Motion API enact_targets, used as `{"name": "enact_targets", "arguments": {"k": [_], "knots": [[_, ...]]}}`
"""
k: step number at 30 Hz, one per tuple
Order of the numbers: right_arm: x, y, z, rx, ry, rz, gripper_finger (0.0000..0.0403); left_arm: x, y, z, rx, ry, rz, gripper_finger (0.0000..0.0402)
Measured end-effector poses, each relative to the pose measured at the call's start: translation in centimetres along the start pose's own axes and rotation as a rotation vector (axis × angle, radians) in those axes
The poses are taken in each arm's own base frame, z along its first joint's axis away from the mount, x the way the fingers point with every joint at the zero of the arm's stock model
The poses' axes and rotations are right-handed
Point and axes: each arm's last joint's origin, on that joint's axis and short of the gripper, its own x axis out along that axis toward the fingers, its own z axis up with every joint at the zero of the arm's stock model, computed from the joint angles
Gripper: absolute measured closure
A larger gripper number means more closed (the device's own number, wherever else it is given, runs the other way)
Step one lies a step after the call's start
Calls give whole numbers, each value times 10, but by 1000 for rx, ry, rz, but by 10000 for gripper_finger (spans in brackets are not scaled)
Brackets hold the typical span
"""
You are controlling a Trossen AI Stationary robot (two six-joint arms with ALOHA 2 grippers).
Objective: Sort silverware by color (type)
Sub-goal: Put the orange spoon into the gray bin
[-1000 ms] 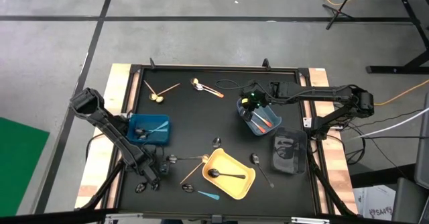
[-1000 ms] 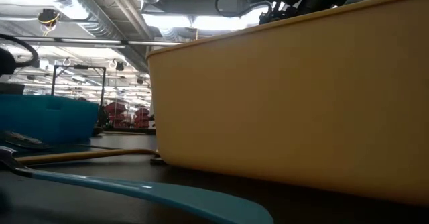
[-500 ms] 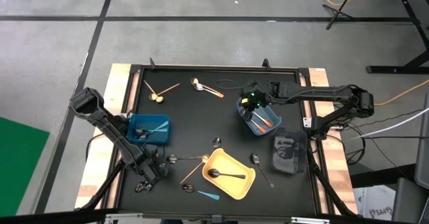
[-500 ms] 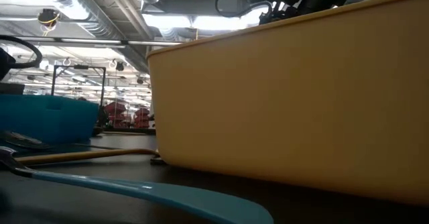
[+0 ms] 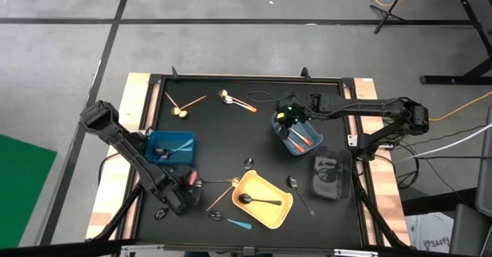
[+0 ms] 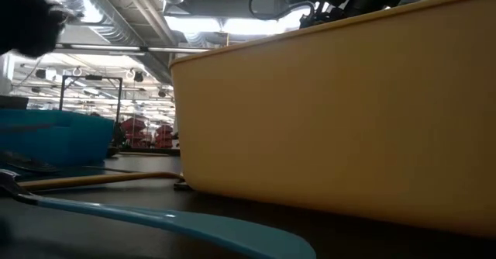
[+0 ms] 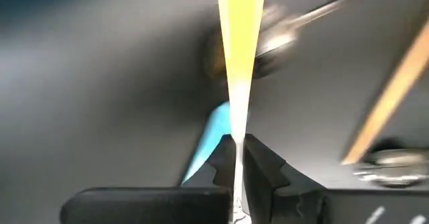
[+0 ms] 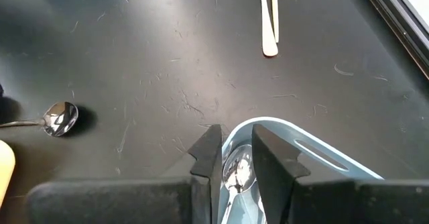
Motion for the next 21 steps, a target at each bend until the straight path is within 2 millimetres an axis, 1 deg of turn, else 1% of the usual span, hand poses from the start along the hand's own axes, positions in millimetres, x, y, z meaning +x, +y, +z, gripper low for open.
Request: {"name": "enact_targets", "arguments": {"k": [4, 7, 12, 17, 21], "knots": [[0, 1, 0, 3, 6, 33, 331, -9, -17, 12, 110, -143, -88, 398], [0, 2, 0, 29, 15, 82, 331, -13, -28, 27, 168, -282, -126, 398], [0, 5, 1, 40, 12, 170, 331, -14, -44, 61, 314, -398, -97, 398], [-2, 9, 10, 100, -59, 268, 331, -11, -56, 100, 466, -475, -67, 397], [-3, 11, 16, 105, -118, 306, 331, -10, -62, 128, 659, -500, -31, 397]]}}
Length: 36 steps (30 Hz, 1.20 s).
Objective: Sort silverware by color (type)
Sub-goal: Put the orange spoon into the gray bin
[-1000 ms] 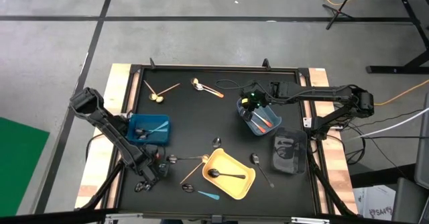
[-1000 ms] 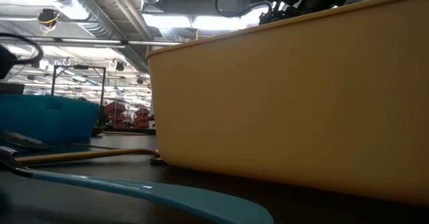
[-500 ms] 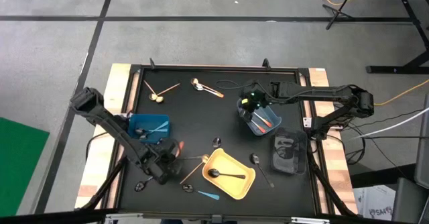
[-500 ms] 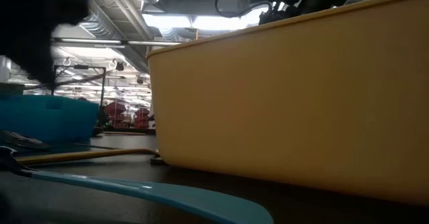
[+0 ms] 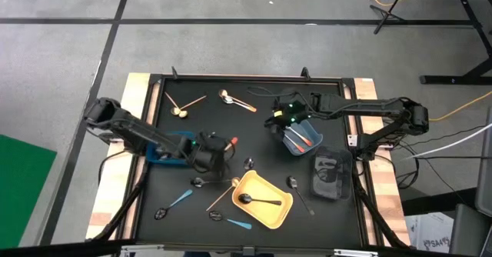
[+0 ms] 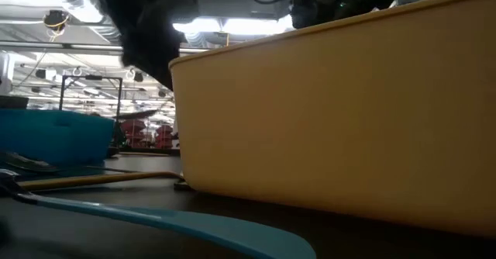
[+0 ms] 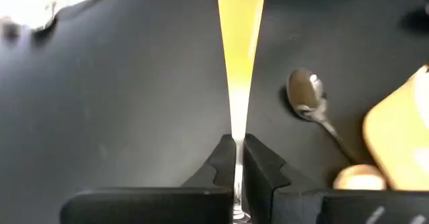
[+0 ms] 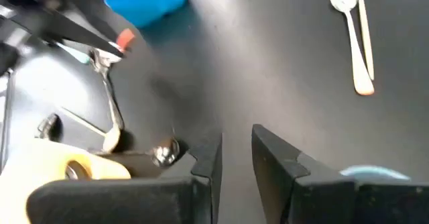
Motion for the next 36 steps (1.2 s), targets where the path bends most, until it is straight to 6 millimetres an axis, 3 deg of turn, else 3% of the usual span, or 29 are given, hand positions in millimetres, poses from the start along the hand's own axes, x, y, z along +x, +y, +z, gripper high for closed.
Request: {"name": "enact_targets", "arguments": {"k": [6, 11, 20, 25, 36], "knots": [[-1, 3, 10, -20, -104, 31, 331, 13, 13, 20, 418, -31, 0, 396], [-1, 6, 19, 68, -191, 71, 331, 14, 11, 30, 778, -113, -5, 396], [10, 7, 17, 166, -125, 194, 331, 14, 8, 38, 1273, -198, 38, 396], [27, 10, 13, 216, -72, 245, 331, 16, 11, 41, 1350, -198, 60, 396], [55, 46, -5, 185, -24, 289, 331, 21, 20, 47, 1327, -181, 82, 395]]}}
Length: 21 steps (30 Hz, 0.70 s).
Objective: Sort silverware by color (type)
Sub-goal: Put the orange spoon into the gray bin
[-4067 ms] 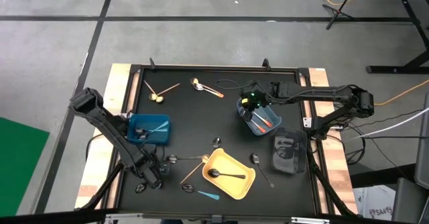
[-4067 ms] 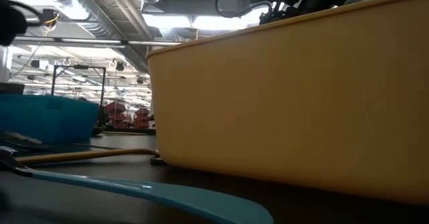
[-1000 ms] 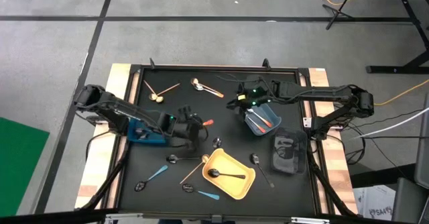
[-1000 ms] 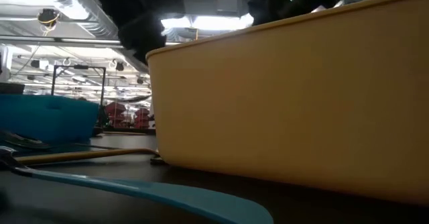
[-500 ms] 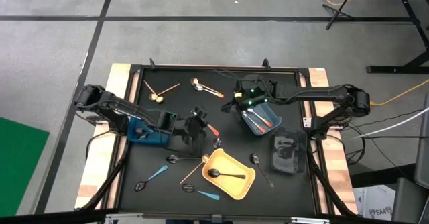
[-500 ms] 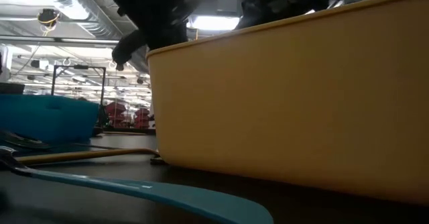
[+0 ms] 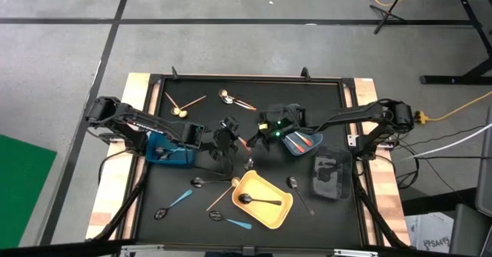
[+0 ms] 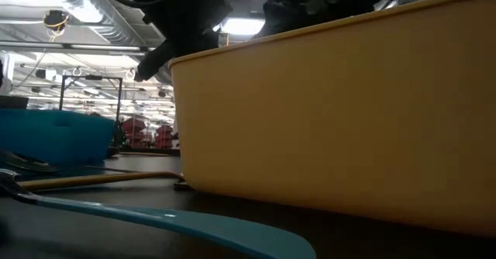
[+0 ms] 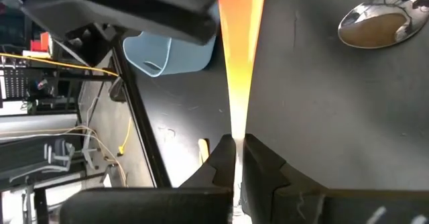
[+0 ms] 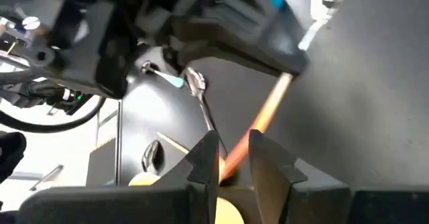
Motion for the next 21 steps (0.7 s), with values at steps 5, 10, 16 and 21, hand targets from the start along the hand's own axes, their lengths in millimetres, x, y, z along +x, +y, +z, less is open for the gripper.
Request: {"name": "enact_targets", "arguments": {"k": [5, 10, 16, 21], "knots": [[4, 7, -5, -20, -71, -115, 331, -1, -1, 1, 5, -3, -3, 395], [4, 8, -6, -23, -77, -121, 331, -1, -2, 2, 12, -10, -7, 395], [4, 8, -6, 16, -80, -120, 331, -1, -1, 2, 29, -11, -5, 395], [4, 8, -6, 17, -80, -120, 331, -1, -1, 2, 25, -17, 2, 395]]}}
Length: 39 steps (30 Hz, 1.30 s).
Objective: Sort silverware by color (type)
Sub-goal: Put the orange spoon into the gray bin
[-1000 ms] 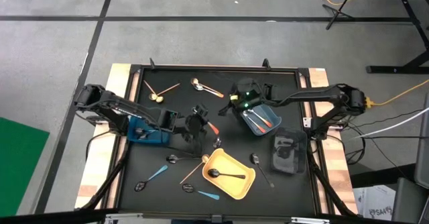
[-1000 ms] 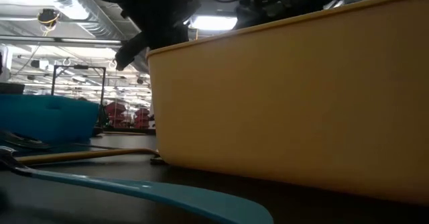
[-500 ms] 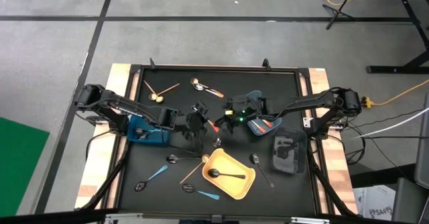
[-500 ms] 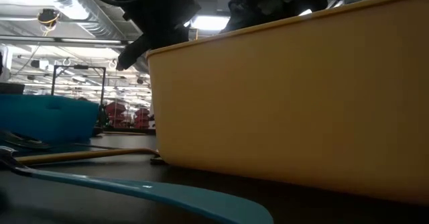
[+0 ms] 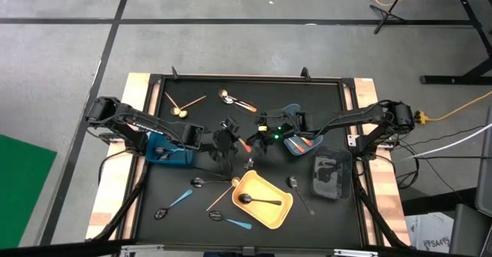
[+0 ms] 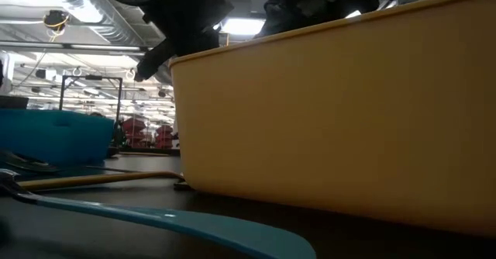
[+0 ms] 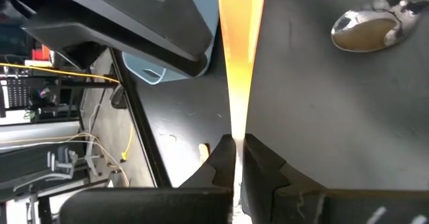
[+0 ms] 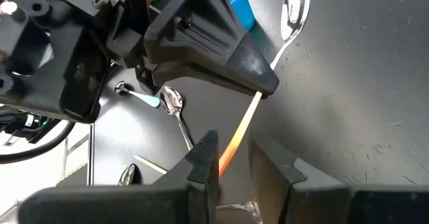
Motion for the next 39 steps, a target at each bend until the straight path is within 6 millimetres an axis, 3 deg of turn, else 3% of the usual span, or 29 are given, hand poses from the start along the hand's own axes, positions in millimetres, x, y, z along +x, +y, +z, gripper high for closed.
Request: {"name": "enact_targets", "arguments": {"k": [18, 28, 36, 39], "knots": [[19, -5, -7, 33, 33, 28, 331, 0, 3, 3, -17, -27, 31, 395], [19, -5, -8, 33, 39, 24, 332, 0, 4, 3, -2, -33, 36, 395], [20, -7, -9, 37, 45, 4, 393, 0, 4, 3, 0, -29, 34, 395], [20, -7, -9, 33, 45, 3, 395, 0, 4, 3, 1, -28, 35, 395]]}}
